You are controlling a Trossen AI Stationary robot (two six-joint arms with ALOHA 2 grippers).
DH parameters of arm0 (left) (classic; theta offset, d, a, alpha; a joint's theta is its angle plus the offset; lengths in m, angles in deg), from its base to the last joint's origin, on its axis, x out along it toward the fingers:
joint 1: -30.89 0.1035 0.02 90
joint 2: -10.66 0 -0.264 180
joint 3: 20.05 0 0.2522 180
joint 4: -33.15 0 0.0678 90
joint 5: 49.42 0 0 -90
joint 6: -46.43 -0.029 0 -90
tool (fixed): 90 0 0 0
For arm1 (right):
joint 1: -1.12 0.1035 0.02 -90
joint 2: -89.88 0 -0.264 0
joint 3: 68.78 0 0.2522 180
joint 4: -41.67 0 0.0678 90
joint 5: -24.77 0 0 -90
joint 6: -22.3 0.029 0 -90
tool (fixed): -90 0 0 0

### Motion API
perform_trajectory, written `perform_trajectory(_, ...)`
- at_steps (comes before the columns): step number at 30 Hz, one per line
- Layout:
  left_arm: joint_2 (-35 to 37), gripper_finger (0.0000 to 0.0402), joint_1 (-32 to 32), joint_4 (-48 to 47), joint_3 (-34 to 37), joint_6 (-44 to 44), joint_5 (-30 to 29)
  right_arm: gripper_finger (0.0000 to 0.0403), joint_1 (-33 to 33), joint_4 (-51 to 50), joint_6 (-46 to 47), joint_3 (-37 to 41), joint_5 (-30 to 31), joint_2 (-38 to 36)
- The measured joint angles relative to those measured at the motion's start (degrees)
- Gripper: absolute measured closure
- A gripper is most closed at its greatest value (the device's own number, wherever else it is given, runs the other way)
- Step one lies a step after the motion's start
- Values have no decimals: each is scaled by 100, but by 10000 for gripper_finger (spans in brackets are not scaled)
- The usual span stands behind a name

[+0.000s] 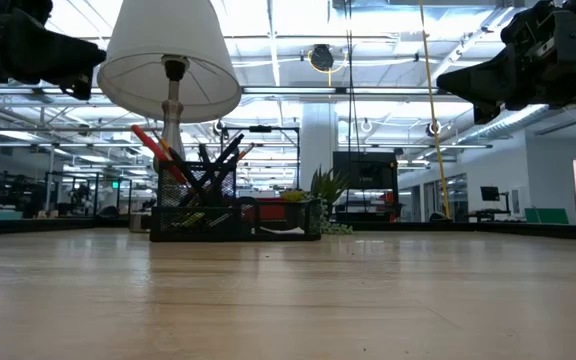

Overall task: Pick and place office supplies into organizer
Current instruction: Return to Home Position

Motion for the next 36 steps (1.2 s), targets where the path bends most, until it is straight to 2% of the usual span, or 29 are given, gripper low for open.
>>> perform_trajectory(2, -23, 334, -8, -82, 29, -114, 131, 403, 0, 17, -1, 0, 5, 20)
perform_trajectory(36, -138, 334, -6, -30, 18, 79, 72, 403, 0, 43, -1, 0, 2, 34)
